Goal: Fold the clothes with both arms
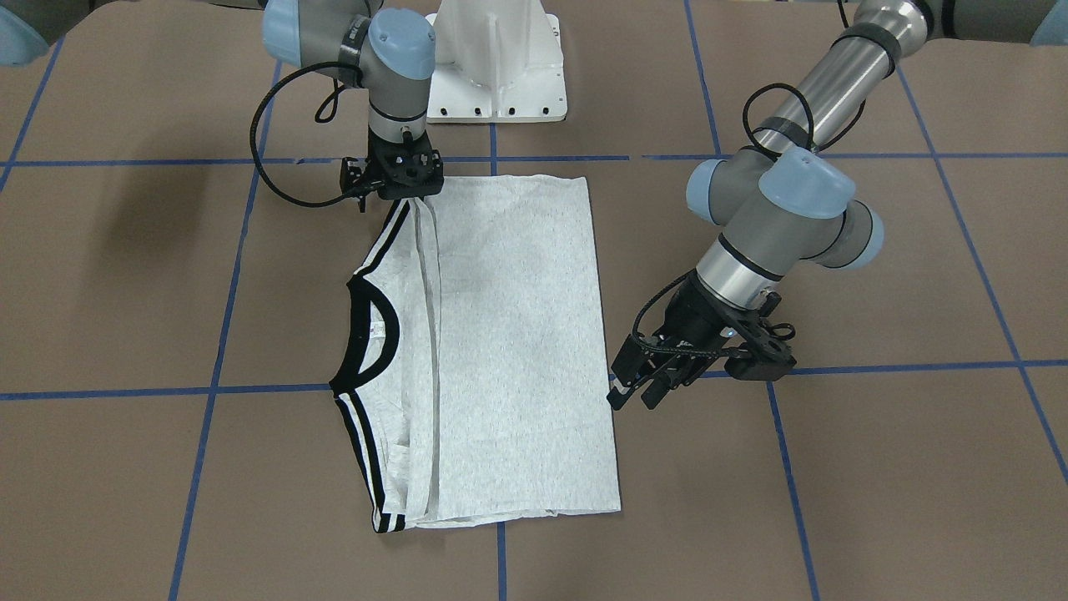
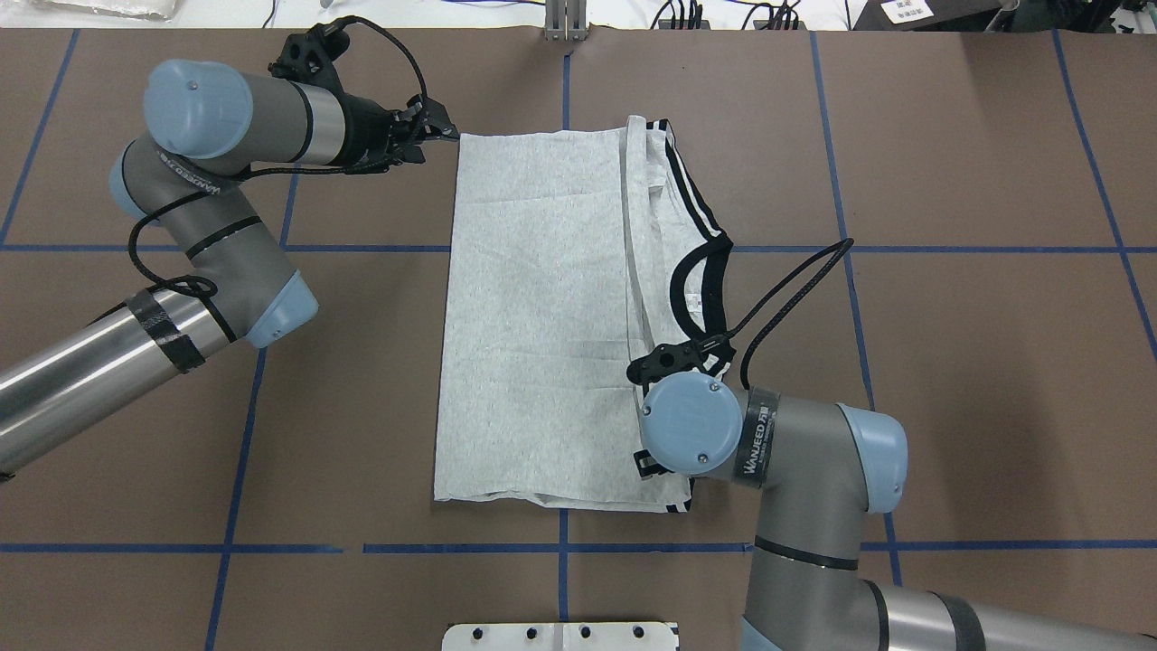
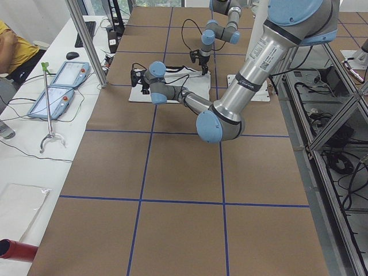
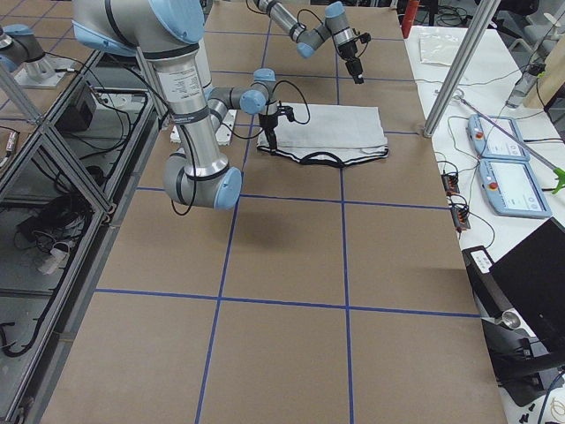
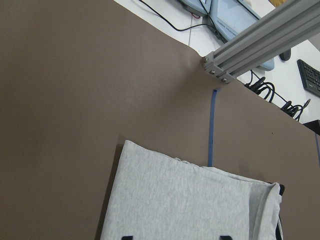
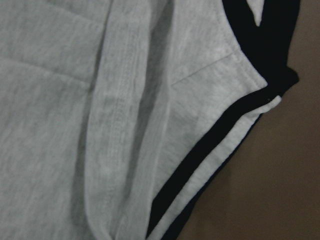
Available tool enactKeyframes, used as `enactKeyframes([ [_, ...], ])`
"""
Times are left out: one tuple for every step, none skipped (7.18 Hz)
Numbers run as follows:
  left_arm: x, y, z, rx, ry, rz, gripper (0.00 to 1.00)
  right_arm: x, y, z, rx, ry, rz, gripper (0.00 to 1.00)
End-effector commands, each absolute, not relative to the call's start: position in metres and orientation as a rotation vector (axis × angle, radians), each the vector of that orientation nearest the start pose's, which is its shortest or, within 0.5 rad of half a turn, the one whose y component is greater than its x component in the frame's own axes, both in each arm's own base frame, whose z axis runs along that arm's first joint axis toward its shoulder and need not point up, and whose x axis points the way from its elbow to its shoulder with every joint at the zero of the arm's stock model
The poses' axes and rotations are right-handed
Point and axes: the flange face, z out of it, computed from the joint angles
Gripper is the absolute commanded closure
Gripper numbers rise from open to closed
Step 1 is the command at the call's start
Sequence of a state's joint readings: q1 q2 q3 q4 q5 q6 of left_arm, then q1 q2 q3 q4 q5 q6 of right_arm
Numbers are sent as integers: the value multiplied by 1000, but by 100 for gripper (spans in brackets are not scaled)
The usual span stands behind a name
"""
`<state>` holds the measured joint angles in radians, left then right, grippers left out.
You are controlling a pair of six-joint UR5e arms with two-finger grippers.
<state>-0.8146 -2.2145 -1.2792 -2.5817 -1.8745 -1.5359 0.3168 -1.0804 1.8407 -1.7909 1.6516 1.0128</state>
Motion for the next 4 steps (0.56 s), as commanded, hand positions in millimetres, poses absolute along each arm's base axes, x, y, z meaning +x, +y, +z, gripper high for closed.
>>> enactKeyframes([
  [430,-606,288,327,1350,-447,35,-508,-332,328,175,-490,-294,0],
  [430,-607,287,329,1351,-448,35,-492,-336,335,147,-456,-287,0],
  [430,-606,287,326,1353,-451,35,-497,-346,304,141,-445,-273,0],
  [430,-606,287,326,1353,-451,35,-493,-357,294,154,-462,-248,0],
])
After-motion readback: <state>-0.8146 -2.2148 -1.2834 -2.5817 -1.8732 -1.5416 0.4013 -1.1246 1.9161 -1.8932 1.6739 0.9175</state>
